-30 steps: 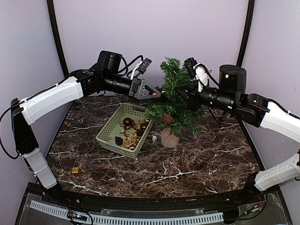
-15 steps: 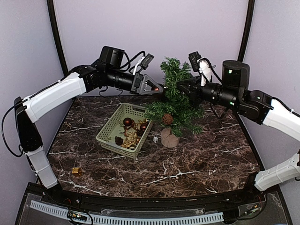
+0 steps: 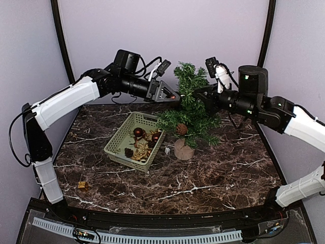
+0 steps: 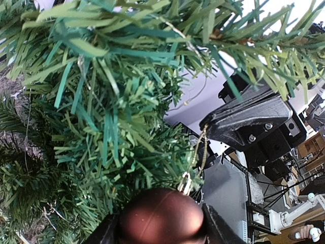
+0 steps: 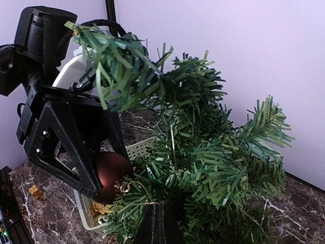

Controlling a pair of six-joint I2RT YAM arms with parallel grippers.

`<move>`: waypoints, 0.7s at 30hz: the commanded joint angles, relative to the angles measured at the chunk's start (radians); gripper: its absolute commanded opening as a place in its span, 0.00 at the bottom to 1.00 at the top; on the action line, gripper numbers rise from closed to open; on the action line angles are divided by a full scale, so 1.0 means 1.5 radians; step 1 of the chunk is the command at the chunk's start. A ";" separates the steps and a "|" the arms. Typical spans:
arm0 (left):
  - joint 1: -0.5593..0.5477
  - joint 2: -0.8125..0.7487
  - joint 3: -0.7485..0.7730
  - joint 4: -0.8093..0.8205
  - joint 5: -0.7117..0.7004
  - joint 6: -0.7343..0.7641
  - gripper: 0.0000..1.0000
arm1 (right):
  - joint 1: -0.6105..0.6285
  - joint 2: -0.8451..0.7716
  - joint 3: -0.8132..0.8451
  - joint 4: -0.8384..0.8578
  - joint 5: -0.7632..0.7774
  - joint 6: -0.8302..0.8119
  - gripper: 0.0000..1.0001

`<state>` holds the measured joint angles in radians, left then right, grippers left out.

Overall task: Decorate the small christmas tree
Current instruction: Hang the ornament ball on the branch.

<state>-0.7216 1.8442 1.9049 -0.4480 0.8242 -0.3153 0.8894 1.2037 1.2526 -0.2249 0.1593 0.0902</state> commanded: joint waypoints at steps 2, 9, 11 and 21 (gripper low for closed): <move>0.004 0.003 0.031 -0.020 0.015 0.011 0.41 | 0.005 0.011 0.026 0.001 0.041 0.020 0.00; 0.004 0.012 0.045 -0.036 0.003 0.011 0.41 | 0.004 0.020 0.019 -0.009 0.049 0.048 0.00; 0.004 0.012 0.044 -0.039 0.001 0.011 0.41 | 0.003 0.021 0.016 -0.010 0.051 0.055 0.00; 0.004 0.012 0.041 -0.050 0.002 0.021 0.40 | 0.003 0.014 -0.002 -0.007 0.043 0.074 0.00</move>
<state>-0.7216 1.8713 1.9434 -0.5083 0.8169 -0.3107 0.8898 1.2369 1.2621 -0.2558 0.2203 0.1761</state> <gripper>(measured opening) 0.499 0.005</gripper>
